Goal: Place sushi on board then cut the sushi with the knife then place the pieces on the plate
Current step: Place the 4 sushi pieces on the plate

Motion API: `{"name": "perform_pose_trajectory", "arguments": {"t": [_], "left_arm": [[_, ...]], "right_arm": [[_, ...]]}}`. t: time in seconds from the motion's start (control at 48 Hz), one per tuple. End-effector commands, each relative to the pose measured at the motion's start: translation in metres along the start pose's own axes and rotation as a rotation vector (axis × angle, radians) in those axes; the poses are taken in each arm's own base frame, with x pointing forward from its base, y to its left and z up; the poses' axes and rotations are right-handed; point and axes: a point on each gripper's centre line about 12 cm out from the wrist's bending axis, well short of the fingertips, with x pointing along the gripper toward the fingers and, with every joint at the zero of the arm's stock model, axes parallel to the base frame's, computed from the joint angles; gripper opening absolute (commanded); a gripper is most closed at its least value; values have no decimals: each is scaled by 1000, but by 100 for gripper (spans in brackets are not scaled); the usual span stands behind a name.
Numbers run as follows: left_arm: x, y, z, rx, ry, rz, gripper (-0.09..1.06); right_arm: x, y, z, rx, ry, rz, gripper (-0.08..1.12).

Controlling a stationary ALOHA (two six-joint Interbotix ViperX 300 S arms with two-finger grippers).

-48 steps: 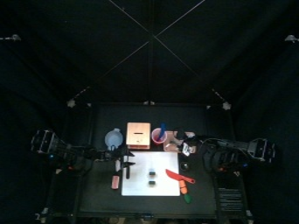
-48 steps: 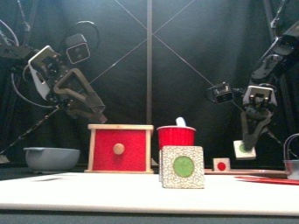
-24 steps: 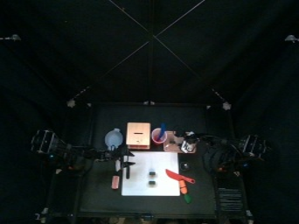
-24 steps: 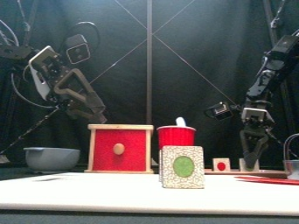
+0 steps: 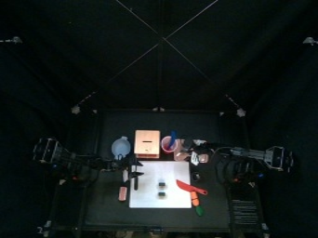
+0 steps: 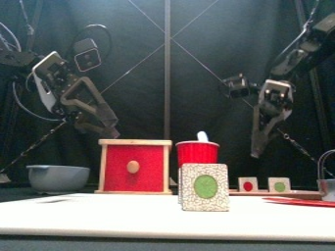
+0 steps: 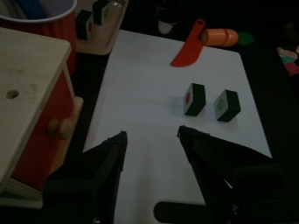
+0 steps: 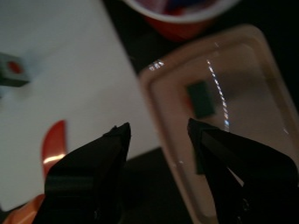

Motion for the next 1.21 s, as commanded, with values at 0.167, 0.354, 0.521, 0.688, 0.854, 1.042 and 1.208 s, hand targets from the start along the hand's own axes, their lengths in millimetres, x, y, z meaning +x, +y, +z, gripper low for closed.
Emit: {"name": "perform_pose_trajectory", "arguments": {"t": [0.167,0.354,0.521,0.688,0.854,1.042,1.208], "left_arm": [[1,-2,10,-3,-32,-4,86],[1,-2,10,-3,-33,-4,86],[2,-2,10,-3,-32,-4,86],[1,-1,9,-2,-29,-4,86],[1,-2,9,1,-29,-5,86],[1,-2,8,2,-25,-6,86],[1,-2,8,2,-25,-6,86]], "right_arm": [[-2,69,30,-95,-157,147,88],[20,106,28,-118,-152,210,89],[43,132,26,-168,-112,238,89],[66,154,30,-210,-81,253,89],[87,159,31,-235,-42,242,89],[101,160,34,-267,-20,228,89],[111,162,35,-284,-7,222,88]]}}
